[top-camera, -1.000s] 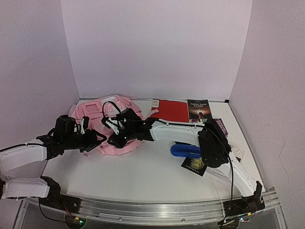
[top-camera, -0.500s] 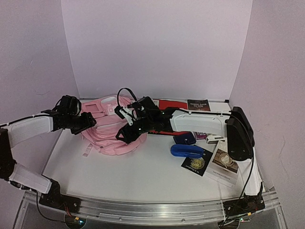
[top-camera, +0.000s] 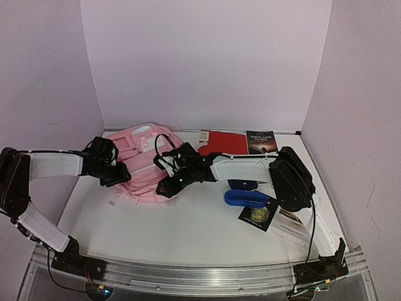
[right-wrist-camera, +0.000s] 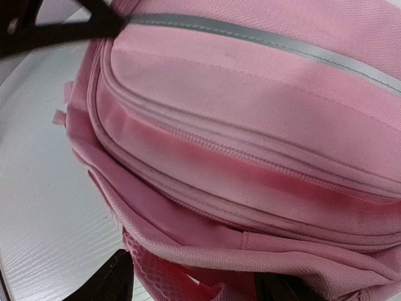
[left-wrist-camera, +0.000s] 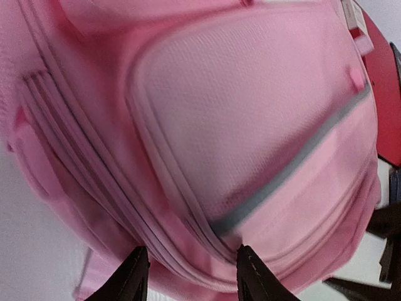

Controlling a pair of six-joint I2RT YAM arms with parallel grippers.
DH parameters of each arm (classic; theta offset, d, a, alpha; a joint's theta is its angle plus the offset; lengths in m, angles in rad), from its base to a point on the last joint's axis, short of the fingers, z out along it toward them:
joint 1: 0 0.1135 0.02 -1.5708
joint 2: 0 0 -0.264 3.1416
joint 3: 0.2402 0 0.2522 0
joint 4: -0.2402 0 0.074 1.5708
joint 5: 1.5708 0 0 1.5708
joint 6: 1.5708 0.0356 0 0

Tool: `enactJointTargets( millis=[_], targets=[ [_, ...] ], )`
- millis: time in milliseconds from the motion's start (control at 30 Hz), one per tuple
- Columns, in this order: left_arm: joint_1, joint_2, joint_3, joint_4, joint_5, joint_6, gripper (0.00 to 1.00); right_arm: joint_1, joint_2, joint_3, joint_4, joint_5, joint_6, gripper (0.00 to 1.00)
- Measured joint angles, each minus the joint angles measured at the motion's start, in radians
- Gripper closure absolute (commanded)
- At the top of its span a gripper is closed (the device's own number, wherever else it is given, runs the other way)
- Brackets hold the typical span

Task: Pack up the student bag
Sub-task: Adjust the student bag at the center of the board.

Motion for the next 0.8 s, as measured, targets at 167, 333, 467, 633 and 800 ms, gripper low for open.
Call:
enactJointTargets(
  millis=[167, 333, 467, 633, 800],
  targets=[
    [-0.111, -0.002, -0.040, -0.004, 0.035, -0.028, 0.60, -0.035, 0.059, 0.107, -0.014, 0.022, -0.021, 0.34],
    [-0.175, -0.007, -0.044, -0.043, 0.050, -0.045, 0.35, -0.048, 0.073, 0.141, -0.010, 0.079, -0.072, 0.33],
    [-0.176, -0.101, -0.037, -0.121, -0.002, -0.028, 0.20, -0.048, 0.038, 0.064, 0.010, 0.085, -0.101, 0.33],
    [-0.101, -0.179, 0.073, -0.183, -0.085, 0.005, 0.15, -0.048, -0.047, -0.074, 0.029, 0.067, -0.094, 0.33],
    [0.081, -0.089, 0.193, -0.154, -0.131, 0.034, 0.15, -0.048, -0.086, -0.115, 0.031, 0.037, -0.051, 0.32]
  ],
)
